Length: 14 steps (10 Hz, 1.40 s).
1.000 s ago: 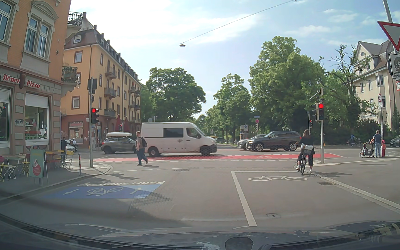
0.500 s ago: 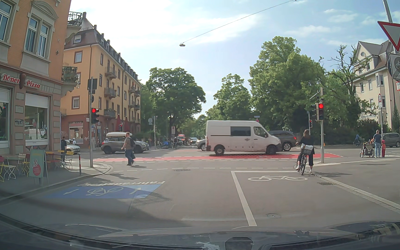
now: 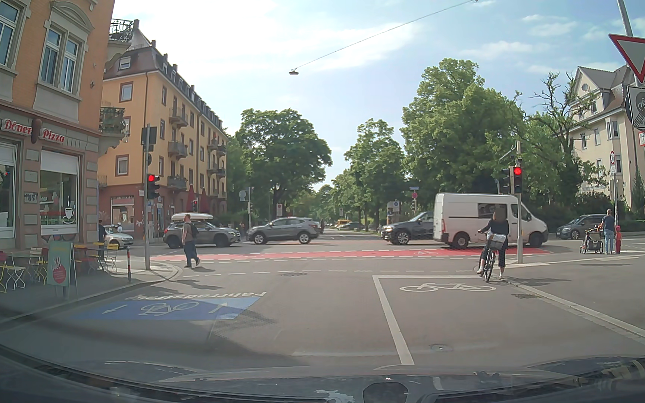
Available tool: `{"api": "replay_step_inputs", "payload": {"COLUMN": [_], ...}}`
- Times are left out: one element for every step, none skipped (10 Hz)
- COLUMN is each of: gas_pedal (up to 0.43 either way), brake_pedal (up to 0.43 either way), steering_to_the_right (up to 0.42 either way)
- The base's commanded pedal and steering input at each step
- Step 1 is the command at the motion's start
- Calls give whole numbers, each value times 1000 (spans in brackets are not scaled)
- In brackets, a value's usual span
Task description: Follow the waypoints while adhering to traffic rules and regulations
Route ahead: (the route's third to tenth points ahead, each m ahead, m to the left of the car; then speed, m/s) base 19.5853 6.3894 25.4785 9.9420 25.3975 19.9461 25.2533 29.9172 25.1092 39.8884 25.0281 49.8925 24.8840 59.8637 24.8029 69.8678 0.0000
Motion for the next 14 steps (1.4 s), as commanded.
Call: {"api": "replay_step_inputs", "payload": {"gas_pedal": [0,0,0,0,0,0,0,0,0,0,0,0,0,0], "brake_pedal": [287,287,287,287,287,287,287,287,287,287,287,287,287,287], "steering_to_the_right": [-14,-14,-14,-14,-14,-14,-14,-14,-14,-14,-14,-14,-14,-14]}}
